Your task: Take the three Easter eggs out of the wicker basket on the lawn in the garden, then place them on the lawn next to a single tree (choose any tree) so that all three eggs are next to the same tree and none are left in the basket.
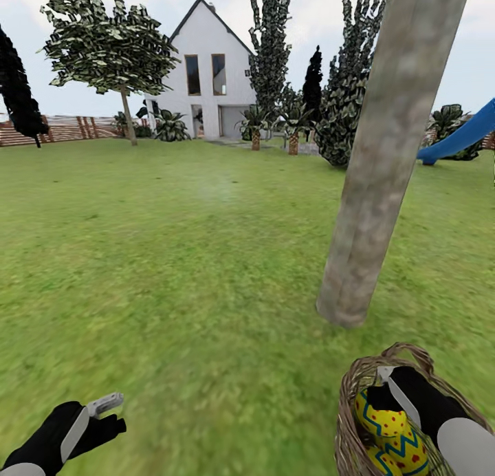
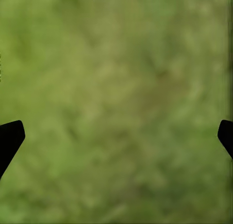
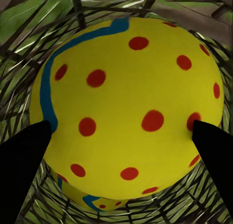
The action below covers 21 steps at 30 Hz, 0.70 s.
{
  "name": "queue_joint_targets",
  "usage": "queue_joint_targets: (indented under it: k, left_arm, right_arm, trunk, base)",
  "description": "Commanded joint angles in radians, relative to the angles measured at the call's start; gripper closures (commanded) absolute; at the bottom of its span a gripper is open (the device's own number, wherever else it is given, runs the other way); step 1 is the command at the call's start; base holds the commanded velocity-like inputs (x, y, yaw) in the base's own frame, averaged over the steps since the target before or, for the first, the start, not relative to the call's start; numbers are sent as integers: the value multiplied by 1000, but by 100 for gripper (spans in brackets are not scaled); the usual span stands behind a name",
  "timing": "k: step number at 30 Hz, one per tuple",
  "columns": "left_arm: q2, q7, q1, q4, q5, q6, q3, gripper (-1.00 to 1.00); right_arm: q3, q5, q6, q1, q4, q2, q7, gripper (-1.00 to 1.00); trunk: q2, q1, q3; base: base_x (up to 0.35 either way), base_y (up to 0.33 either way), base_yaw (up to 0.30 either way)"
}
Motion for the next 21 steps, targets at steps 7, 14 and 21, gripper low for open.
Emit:
queue_joint_targets:
  k: [7,14,21]
  left_arm:
    - [0,-2,0,-1,0,5,4,-100]
    - [-2,-2,0,-1,-1,6,2,-100]
    - [-6,-2,0,-1,-1,6,2,-100]
  right_arm:
    - [6,-3,3,0,-1,0,1,100]
    - [6,-3,4,0,-1,0,1,100]
    - [5,-5,4,-1,-1,0,1,100]
  trunk:
    - [1,-3,26]
    - [3,-6,53]
    - [20,-17,79]
  base:
    - [0,0,0]
    - [0,0,0]
    - [0,0,0]
